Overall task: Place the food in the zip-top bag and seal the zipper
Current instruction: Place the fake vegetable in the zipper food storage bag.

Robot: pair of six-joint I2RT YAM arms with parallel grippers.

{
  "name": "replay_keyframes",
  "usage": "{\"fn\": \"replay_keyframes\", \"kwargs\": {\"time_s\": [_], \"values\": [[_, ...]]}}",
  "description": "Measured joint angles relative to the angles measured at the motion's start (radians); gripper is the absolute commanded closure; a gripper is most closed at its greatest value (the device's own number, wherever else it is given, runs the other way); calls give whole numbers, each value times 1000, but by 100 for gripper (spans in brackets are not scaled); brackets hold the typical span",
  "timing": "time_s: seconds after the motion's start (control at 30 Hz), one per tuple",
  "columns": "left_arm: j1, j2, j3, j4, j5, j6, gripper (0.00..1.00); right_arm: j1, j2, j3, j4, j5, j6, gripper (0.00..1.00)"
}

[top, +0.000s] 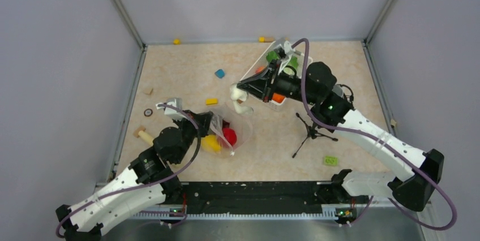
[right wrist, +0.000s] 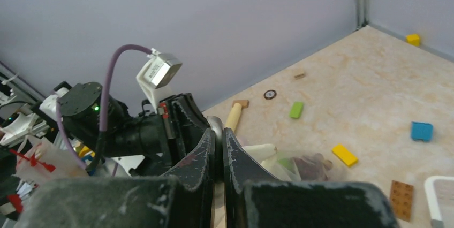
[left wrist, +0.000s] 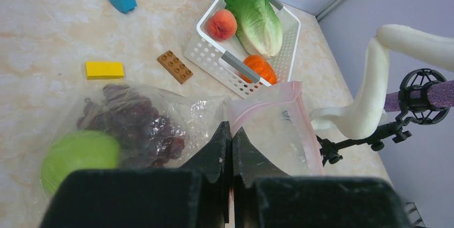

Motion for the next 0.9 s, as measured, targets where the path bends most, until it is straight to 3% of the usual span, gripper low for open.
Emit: {"fn": "replay_keyframes", "kwargs": {"time_s": [0.5,0.9], "values": [[0,0,0,-5,0,0,100,111,6,-58,53,-1,-18,100],[0,0,0,-5,8,0,100,126,0,-58,52,35,-26,100]]}}
